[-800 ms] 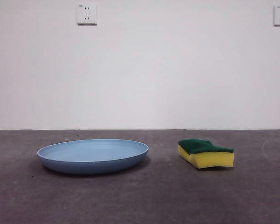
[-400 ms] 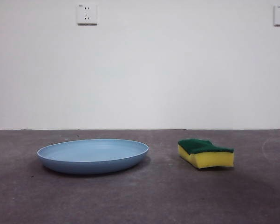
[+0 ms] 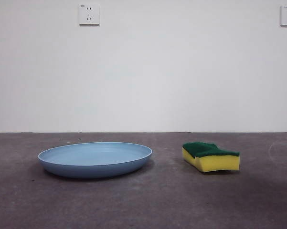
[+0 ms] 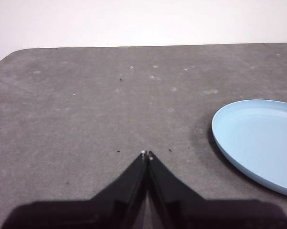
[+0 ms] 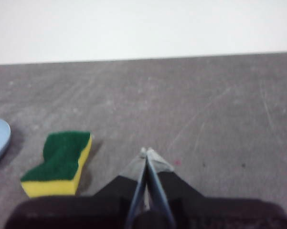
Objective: Pick up the plate,pick up the cloth,clean the plate with the cloth
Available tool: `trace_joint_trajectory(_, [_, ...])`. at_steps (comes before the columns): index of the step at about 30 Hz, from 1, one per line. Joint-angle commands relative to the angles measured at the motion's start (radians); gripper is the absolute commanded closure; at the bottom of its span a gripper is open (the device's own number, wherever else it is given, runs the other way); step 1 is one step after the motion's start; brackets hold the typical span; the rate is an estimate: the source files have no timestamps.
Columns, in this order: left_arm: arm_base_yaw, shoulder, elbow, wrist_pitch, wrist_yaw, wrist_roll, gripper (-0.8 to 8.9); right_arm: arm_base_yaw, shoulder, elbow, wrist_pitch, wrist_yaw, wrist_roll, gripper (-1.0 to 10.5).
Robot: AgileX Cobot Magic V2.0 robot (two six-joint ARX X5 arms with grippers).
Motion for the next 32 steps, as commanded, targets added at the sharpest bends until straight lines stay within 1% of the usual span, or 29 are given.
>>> trace_joint_trajectory(1, [0.004,-0.002,-0.015,0.003,0.002,0.001,8.17,0.000,-0.022,-0.021,-0.023,-0.001,0.034,9.5])
trace_joint_trajectory(4, [0.004,-0.002,-0.015,0.003,0.002,0.001,8.17,0.000,-0.034,-0.021,-0.064,-0.001,0.045,9.5])
trace_joint_trajectory(7, [0.004,-0.002,-0.015,0.003,0.002,0.001,8.17,0.000,-0.033,-0.021,-0.064,-0.003,0.050,9.5])
trace_joint_trajectory(10, [0.004,-0.002,-0.015,0.003,0.002,0.001,8.17,0.001,-0.016,-0.021,-0.063,-0.002,0.104,9.5])
trace_joint_trajectory(11, [0.004,-0.002,-0.015,0.003,0.002,0.001,8.17,0.001,-0.011,-0.021,-0.063,-0.001,0.108,9.5])
trace_joint_trajectory(32, [0.004,-0.002,-0.015,0.004,0.002,0.001,8.17,0.001,-0.003,-0.021,-0.062,0.001,0.106,9.5])
